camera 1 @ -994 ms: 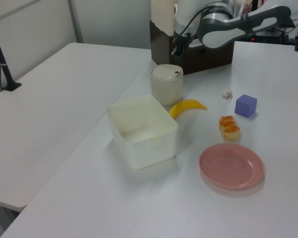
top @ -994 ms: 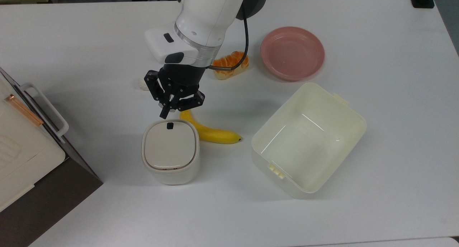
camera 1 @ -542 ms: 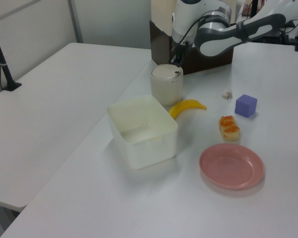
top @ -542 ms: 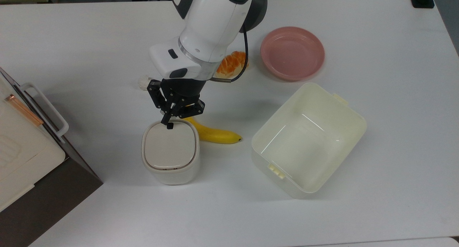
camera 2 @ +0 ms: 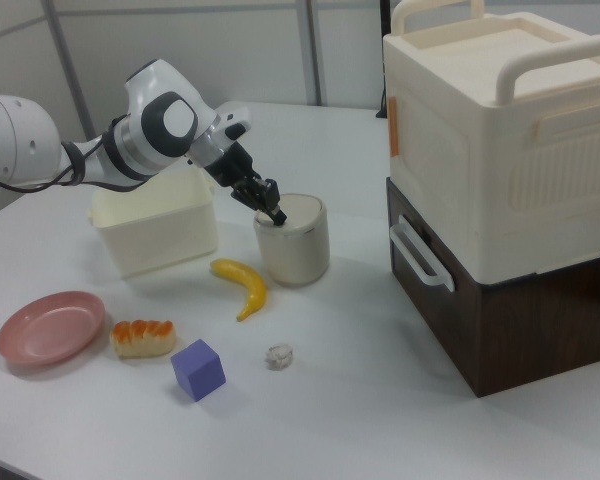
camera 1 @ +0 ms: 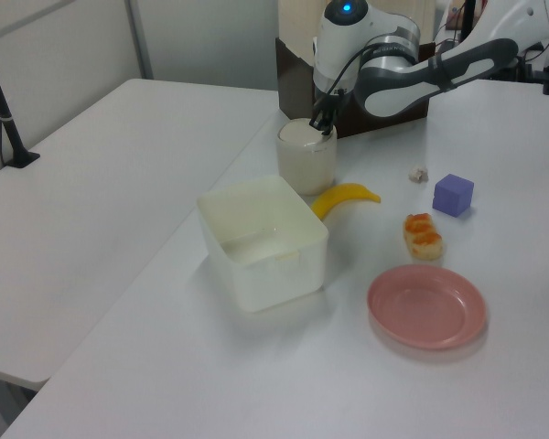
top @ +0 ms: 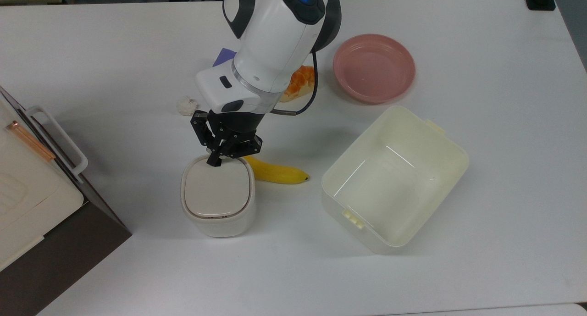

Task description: Open the trash can

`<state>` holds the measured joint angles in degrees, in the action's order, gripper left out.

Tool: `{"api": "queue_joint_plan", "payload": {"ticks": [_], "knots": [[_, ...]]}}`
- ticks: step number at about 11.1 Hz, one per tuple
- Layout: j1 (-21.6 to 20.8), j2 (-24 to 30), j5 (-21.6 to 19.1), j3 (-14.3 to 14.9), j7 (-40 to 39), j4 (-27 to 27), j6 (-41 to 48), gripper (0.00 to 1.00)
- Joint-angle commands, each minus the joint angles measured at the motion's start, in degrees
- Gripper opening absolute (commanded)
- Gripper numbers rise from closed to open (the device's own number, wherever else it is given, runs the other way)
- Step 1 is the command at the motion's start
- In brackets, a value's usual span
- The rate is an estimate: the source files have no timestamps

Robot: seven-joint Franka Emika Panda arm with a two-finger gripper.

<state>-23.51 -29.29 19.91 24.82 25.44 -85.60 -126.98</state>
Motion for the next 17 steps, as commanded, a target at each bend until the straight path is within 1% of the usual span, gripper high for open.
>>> {"api": "queue_joint_plan", "payload": {"ticks": [1,2,3,5,6,8,9,11,12,13,15,16,17], "knots": [[0.57,1.32,0.23,0.32,2.24,0.53,-1.52,0.00],[2.14,4.91,-2.13,0.15,1.89,0.35,-1.43,0.00],[3.11,8.78,-5.55,0.06,-0.11,-0.35,-1.34,0.00],[4.17,13.19,-12.49,0.06,-6.79,-1.93,-0.12,0.00],[4.44,15.47,-14.09,0.06,-7.51,-2.37,1.45,0.00],[4.44,19.08,-16.03,0.06,-11.27,-4.13,5.93,0.00],[4.01,20.75,-16.04,-0.03,-13.73,-5.44,9.69,0.00],[1.73,25.93,-16.48,-0.03,-16.12,-9.91,14.98,0.00],[1.11,27.26,-16.57,-0.03,-16.74,-11.67,16.75,0.01],[-0.03,27.88,-17.26,-0.03,-17.53,-12.39,18.42,0.02],[-0.39,28.50,-20.33,-0.03,-19.37,-12.66,22.54,0.03],[-0.48,29.20,-20.69,-0.03,-20.08,-12.66,24.48,0.07],[-0.48,29.55,-21.22,-0.03,-20.17,-12.57,26.15,0.12]]}}
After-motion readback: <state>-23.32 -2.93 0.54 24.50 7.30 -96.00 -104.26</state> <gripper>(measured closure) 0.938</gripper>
